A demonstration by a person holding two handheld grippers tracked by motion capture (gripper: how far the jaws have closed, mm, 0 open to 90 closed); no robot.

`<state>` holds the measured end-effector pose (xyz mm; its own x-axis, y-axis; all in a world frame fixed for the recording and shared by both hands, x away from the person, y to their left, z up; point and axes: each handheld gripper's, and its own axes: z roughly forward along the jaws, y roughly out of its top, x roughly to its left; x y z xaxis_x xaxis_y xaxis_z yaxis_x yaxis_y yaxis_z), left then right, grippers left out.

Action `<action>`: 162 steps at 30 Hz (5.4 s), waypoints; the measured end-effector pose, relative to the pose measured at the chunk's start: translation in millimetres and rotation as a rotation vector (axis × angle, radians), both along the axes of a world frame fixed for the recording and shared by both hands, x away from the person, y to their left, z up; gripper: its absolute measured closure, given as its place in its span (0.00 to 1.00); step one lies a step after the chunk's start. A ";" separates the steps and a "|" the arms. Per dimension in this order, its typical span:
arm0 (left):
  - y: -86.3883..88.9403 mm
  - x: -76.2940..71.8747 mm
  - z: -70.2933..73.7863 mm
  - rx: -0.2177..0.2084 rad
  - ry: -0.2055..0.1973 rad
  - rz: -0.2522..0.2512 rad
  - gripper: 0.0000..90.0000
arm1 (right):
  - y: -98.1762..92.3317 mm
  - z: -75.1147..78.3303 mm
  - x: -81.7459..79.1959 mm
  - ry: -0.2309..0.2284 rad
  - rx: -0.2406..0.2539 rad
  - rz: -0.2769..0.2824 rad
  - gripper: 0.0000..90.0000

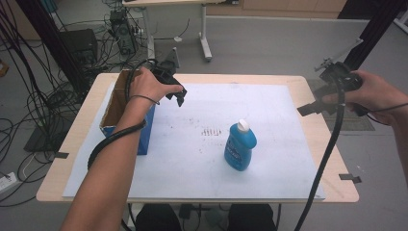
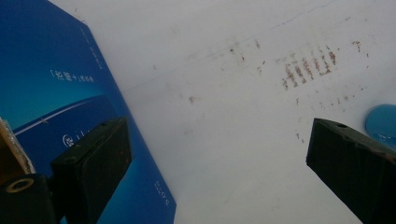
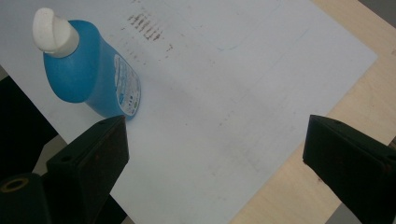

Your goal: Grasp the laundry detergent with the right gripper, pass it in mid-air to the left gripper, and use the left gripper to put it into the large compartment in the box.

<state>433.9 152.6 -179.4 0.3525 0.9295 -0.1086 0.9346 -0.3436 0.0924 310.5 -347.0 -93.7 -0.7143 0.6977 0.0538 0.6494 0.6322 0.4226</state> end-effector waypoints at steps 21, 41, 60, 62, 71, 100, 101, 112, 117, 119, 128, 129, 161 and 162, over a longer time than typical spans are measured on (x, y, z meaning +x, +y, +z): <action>2.9 -3.1 -7.1 -0.010 0.002 0.005 0.08 | -8.8 -7.3 -20.7 0.003 0.004 -0.008 0.06; 2.7 -6.2 -8.8 -0.011 -0.007 0.007 0.08 | -13.0 -17.6 -39.9 0.004 0.007 0.029 0.07; 2.3 -5.9 -13.4 -0.014 0.002 0.005 0.08 | -23.5 -50.1 -51.5 0.035 0.022 0.020 0.07; 3.3 -6.0 -13.0 -0.014 0.002 0.002 0.08 | -23.0 -51.9 -52.4 0.038 0.018 0.022 0.07; 5.1 -8.0 -13.6 -0.014 -0.003 0.004 0.08 | -24.0 -66.5 -57.2 0.051 0.025 0.021 0.08; -0.2 -10.2 -17.8 -0.025 -0.004 -0.011 0.08 | -16.5 -97.8 -68.6 0.067 0.033 0.029 0.08; -0.2 -10.2 -17.8 -0.025 -0.004 -0.011 0.08 | -16.5 -97.8 -68.6 0.067 0.033 0.029 0.08; 0.8 -10.2 -16.5 -0.032 0.002 -0.013 0.08 | -16.8 -116.1 -74.4 0.073 0.053 0.034 0.08; -0.5 -11.2 -17.2 -0.031 0.000 -0.013 0.08 | -15.5 -121.7 -76.0 0.080 0.056 0.038 0.08; -0.5 -11.2 -17.6 -0.031 0.001 -0.013 0.08 | -15.2 -124.3 -77.2 0.082 0.063 0.041 0.08; -1.2 -12.5 -17.8 -0.033 0.000 -0.015 0.08 | -15.0 -126.5 -82.2 0.070 0.069 0.040 0.08; -1.2 -12.6 -17.9 -0.032 -0.001 -0.015 0.08 | -15.1 -127.1 -82.7 0.068 0.070 0.042 0.08; -3.1 -12.2 -23.5 -0.035 0.009 -0.009 0.08 | -18.4 -148.9 -94.1 0.050 0.108 0.031 0.08; -2.8 -12.0 -23.3 -0.036 0.007 -0.013 0.08 | -18.3 -149.2 -94.3 0.052 0.109 0.029 0.08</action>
